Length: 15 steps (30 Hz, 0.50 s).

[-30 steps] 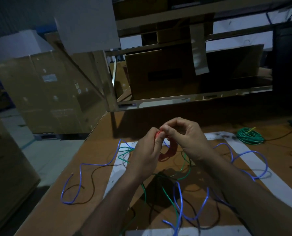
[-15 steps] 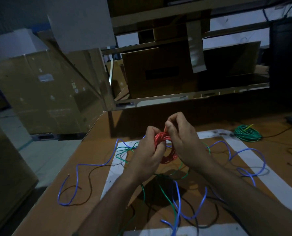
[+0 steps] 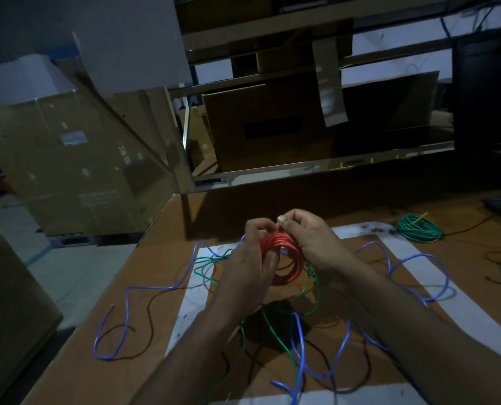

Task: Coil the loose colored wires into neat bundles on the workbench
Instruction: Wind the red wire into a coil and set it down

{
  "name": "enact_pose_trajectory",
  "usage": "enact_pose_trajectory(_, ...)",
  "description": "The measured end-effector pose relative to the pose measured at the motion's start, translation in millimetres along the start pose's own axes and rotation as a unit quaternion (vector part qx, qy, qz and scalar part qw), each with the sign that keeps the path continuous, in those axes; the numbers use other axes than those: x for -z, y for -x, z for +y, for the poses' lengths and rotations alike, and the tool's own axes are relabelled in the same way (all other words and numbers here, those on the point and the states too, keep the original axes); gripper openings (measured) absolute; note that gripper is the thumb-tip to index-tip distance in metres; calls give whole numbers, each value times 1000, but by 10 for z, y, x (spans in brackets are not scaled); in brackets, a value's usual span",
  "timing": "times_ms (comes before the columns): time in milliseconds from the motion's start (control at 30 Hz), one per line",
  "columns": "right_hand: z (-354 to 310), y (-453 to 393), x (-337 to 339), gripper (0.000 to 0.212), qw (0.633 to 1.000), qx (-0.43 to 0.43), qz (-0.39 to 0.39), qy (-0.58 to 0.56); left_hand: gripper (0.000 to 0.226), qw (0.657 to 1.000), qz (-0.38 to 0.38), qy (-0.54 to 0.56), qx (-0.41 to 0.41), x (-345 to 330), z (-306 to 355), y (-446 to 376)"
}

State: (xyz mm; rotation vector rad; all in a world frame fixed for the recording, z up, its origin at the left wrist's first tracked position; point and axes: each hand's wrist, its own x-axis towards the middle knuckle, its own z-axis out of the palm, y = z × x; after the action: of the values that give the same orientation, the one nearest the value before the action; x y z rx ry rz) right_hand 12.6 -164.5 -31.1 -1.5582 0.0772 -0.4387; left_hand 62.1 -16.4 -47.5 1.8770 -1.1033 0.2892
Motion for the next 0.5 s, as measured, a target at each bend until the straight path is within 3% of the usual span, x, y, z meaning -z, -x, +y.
enact_pose_trajectory(200, -44, 33, -5, 19, 999, -26, -6, -27, 37, 1000, -4, -22, -5, -8, 19, 17)
enact_pose_trajectory(367, 0, 38, -45, 25, 999, -27, 9, -19, 20, 999, 40, -17, 28, -7, -16, -10)
enact_pose_trajectory(500, -37, 87, -96, 32, 1000, 21, -6, -7, 15, 994, 95, 1, 45, 37, -106, -84)
